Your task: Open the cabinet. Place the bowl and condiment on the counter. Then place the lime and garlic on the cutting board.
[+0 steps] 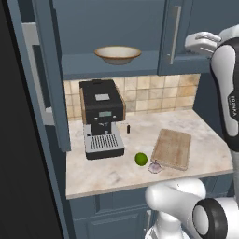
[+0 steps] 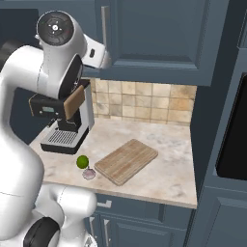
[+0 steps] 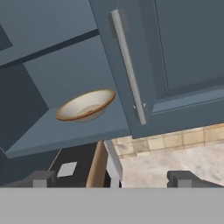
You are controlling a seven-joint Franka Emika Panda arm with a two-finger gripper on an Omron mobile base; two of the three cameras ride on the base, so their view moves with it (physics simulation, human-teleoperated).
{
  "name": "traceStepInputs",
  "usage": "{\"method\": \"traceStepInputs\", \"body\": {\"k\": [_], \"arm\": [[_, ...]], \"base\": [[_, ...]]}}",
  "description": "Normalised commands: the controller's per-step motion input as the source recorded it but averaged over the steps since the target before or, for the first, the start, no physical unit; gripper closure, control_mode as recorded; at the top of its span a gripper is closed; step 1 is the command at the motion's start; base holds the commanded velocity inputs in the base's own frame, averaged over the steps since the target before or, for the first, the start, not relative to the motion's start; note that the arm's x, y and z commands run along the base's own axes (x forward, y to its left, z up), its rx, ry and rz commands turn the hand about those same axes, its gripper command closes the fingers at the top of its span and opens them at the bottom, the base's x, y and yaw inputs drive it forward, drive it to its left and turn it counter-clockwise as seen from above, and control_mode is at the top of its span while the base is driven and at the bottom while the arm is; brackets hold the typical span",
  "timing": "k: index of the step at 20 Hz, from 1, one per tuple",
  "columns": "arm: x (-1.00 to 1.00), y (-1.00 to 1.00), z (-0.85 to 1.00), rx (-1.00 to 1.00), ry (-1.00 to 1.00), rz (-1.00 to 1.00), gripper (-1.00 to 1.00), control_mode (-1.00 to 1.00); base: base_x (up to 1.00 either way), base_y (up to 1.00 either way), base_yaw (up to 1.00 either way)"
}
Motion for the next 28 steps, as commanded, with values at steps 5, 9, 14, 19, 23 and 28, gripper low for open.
{"method": "traceStepInputs", "body": {"k": [5, 9, 14, 19, 23, 28], "arm": [[0.32, -0.10, 0.00, 0.00, 0.00, 0.00, -1.00, -1.00], [0.32, -0.03, 0.00, 0.00, 0.00, -0.03, -1.00, -1.00], [0.35, -0.04, 0.00, 0.00, 0.00, -0.03, -1.00, -1.00], [0.35, -0.06, 0.00, -0.01, 0.00, -0.04, -1.00, -1.00], [0.42, 0.00, 0.00, -0.01, 0.00, -0.01, -1.00, -1.00], [0.42, 0.00, 0.00, -0.02, 0.00, 0.00, -1.00, -1.00]], "base": [[0.00, 0.00, 0.00], [0.00, 0.00, 0.00], [0.00, 0.00, 0.00], [0.00, 0.00, 0.00], [0.00, 0.00, 0.00], [0.00, 0.00, 0.00]]}}
